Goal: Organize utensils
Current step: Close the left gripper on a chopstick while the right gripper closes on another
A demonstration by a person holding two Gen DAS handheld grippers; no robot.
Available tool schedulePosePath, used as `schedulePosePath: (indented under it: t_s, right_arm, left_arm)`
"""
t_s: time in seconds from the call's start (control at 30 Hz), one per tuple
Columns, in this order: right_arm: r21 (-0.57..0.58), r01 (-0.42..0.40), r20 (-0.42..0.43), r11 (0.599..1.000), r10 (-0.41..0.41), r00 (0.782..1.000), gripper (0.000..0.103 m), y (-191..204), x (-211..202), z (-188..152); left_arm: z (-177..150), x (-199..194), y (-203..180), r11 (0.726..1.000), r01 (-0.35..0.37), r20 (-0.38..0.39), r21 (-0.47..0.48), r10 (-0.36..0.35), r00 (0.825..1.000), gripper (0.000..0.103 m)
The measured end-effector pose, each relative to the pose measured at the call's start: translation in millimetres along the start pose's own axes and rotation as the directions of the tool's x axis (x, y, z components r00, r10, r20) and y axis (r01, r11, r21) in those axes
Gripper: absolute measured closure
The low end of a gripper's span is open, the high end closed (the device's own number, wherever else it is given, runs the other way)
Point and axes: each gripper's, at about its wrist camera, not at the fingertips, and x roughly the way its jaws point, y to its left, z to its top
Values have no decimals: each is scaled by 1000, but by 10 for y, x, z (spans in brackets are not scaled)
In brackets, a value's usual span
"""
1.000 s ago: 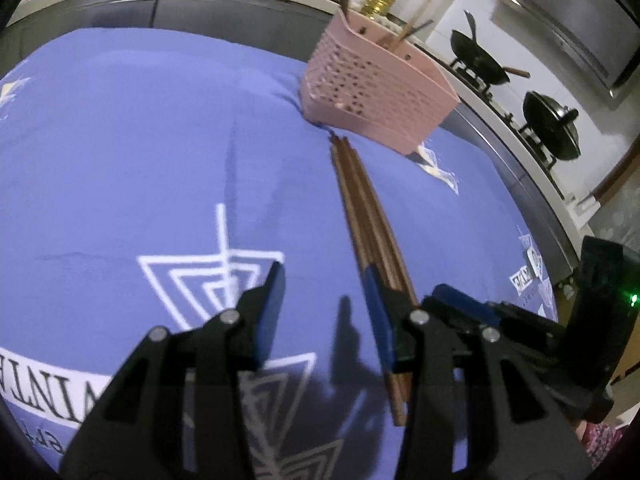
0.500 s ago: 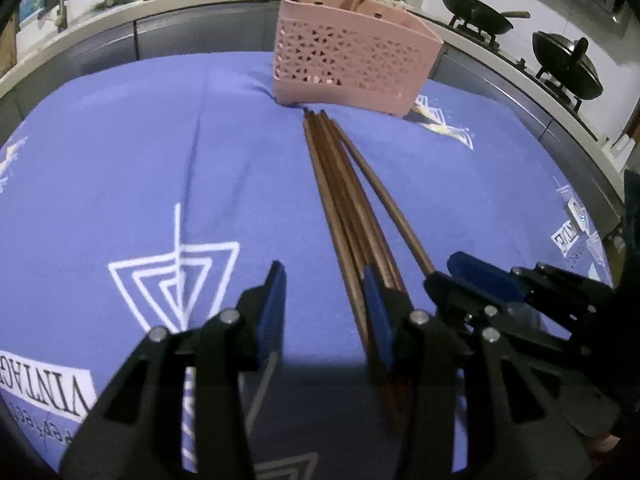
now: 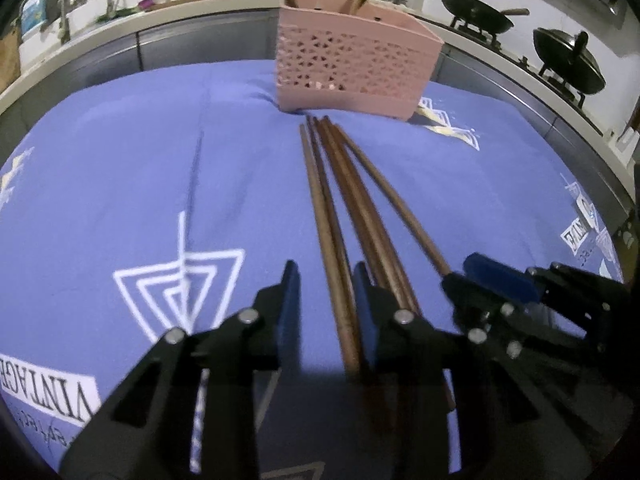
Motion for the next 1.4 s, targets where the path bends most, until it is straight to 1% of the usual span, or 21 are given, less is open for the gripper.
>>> schedulePosePath:
  t_s: [0.1, 0.2, 0.27, 0.3, 0.33, 0.4, 0.43, 0.47, 0.5, 0.53, 0.63, 0.67, 0.7, 0.8, 0.93, 0.97, 1.0, 1.1, 1.27, 1.33, 1.4]
  right_arm:
    - [15, 3, -1, 1000, -3, 1000, 81, -14, 2, 3]
    - [-22, 7, 1, 1000, -7, 1000, 81, 68, 5, -12]
    - [-38, 6, 2, 999, -6, 1000, 81, 88, 4, -20]
    - [-33, 5, 3, 999, -5, 1000, 81, 67, 4, -19]
    - [-16, 15, 5, 1000, -15, 1000, 81, 20, 3, -13]
    - [18, 11, 6, 1000, -12, 1000, 81, -61, 0, -2]
    - [16, 11, 4, 1000, -11, 1000, 83, -58, 1, 0]
    - [6, 14, 3, 1000, -14, 1000, 90, -45, 2, 1]
    - [-13, 4, 2, 1000, -4, 1000, 94, -3, 5, -6]
    - [-19, -8, 0, 1000, 8, 1000, 96, 23, 5, -11]
    - [-16, -30, -6, 999, 29, 1000, 96, 25, 0, -18]
    - [-2, -32, -7, 999, 32, 999, 96, -6, -5, -17]
    - [21, -26, -6, 999, 26, 1000, 96, -60, -11, -15]
    - [38, -28, -19, 999, 29, 999, 96, -100, -37, -27]
    - [1, -52, -35, 999, 52, 998, 96, 10, -89, -112]
    - [-5, -50, -36, 999, 50, 998, 96, 34, -97, -126]
    - [-7, -46, -36, 999, 46, 998, 96, 46, -100, -128]
    - [19, -52, -46, 998, 53, 998, 96, 14, -89, -97]
    - [64, -61, -50, 996, 65, 997, 95, -53, -82, -75]
    - [82, -73, -47, 994, 77, 996, 95, -77, -88, -63]
    - [93, -83, -40, 992, 87, 995, 95, -90, -107, -52]
  left_arm:
    - [-11, -17, 15, 1000, 6, 1, -6, -6, 1000, 77]
    - [-20, -9, -30, 1000, -5, 5, 10, 5, 1000, 78]
    - [-34, -12, -27, 1000, 2, 6, 13, -2, 1000, 83]
    - [-35, -16, -11, 1000, 18, 3, 7, -18, 1000, 87]
    - [-28, -18, 23, 999, 33, -1, -8, -33, 999, 89]
    - [-20, -21, 55, 999, 41, -5, -21, -41, 999, 89]
    - [-16, -16, 51, 999, 40, -8, -21, -40, 999, 89]
    - [-16, -12, 32, 999, 33, -6, -13, -33, 999, 89]
    - [-19, -13, 24, 1000, 29, -5, -7, -29, 1000, 90]
    - [-20, -11, 13, 1000, 29, -2, 1, -29, 1000, 90]
    - [-11, -26, 56, 999, 47, 1, -4, -47, 999, 92]
    - [0, -43, 86, 999, 48, 4, -10, -48, 999, 95]
    - [12, -64, 127, 999, 41, 5, -16, -41, 999, 102]
    - [24, -97, 272, 997, 56, -6, -48, -56, 998, 103]
    - [-11, -61, 334, 996, 54, -21, -70, -56, 998, 103]
    - [-6, -59, 324, 996, 59, -27, -72, -61, 998, 103]
    - [7, -56, 302, 994, 78, -34, -73, -81, 996, 103]
    - [15, -85, 257, 994, 84, -30, -73, -86, 996, 103]
    - [63, -163, 247, 984, 155, -14, -83, -157, 988, 102]
    - [57, -160, 292, 975, 194, -20, -105, -197, 980, 102]
    - [52, -118, 327, 968, 214, -30, -135, -220, 975, 102]
